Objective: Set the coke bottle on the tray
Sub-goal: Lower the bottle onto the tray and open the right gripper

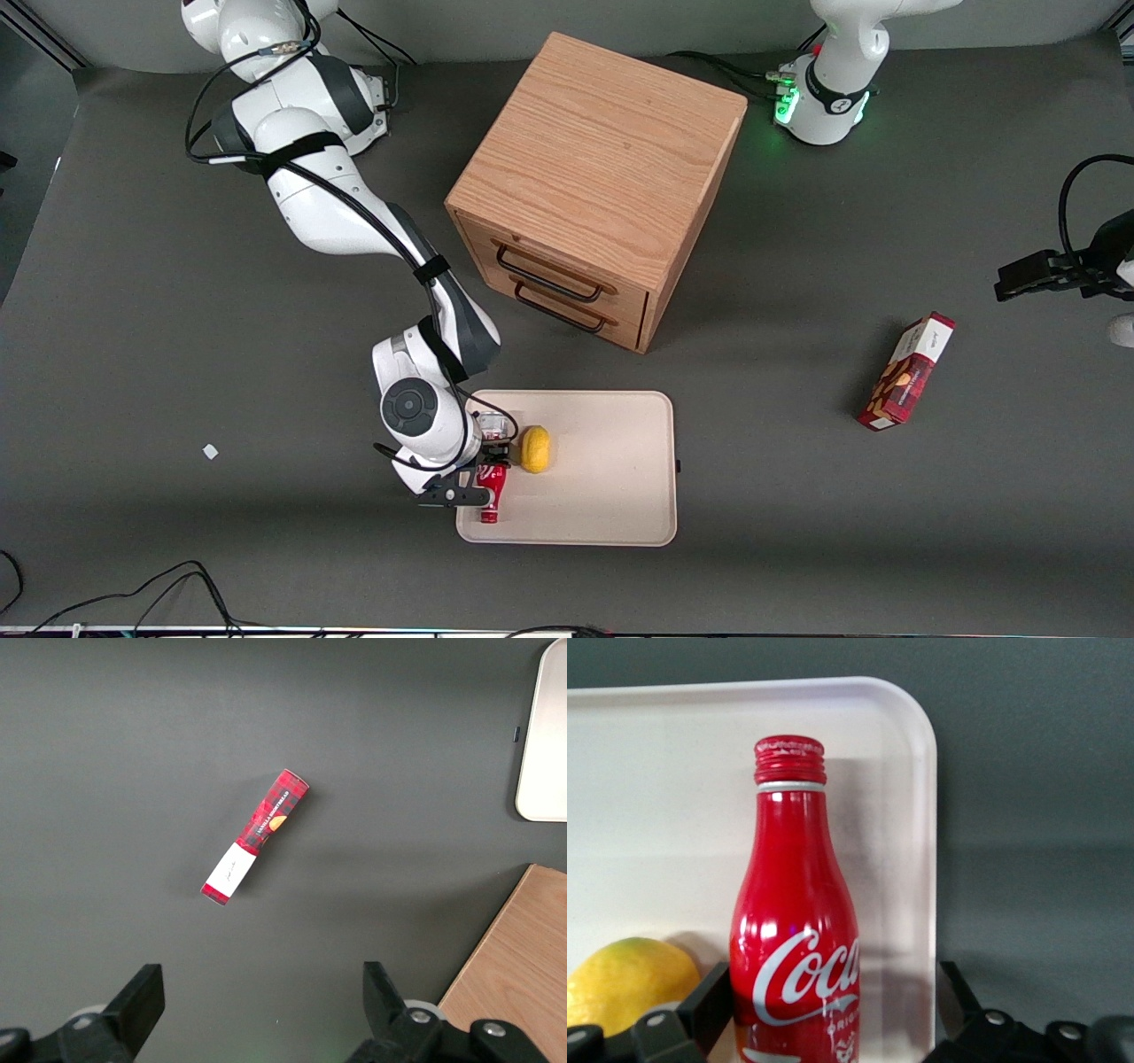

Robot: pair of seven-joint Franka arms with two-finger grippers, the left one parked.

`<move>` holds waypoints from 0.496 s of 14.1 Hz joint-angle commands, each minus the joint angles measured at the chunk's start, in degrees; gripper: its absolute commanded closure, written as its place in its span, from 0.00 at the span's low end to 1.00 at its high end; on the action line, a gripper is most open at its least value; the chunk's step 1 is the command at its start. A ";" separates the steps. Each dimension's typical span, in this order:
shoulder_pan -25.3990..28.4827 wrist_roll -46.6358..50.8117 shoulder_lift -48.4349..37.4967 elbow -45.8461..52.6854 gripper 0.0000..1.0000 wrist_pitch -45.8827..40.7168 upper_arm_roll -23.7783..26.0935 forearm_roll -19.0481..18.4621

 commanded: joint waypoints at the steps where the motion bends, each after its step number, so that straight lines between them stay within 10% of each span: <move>1: 0.48 -0.20 0.37 1.61 0.00 -0.17 -0.59 0.33; 7: 0.04 -0.03 -2.08 1.61 0.00 -3.75 -0.42 0.77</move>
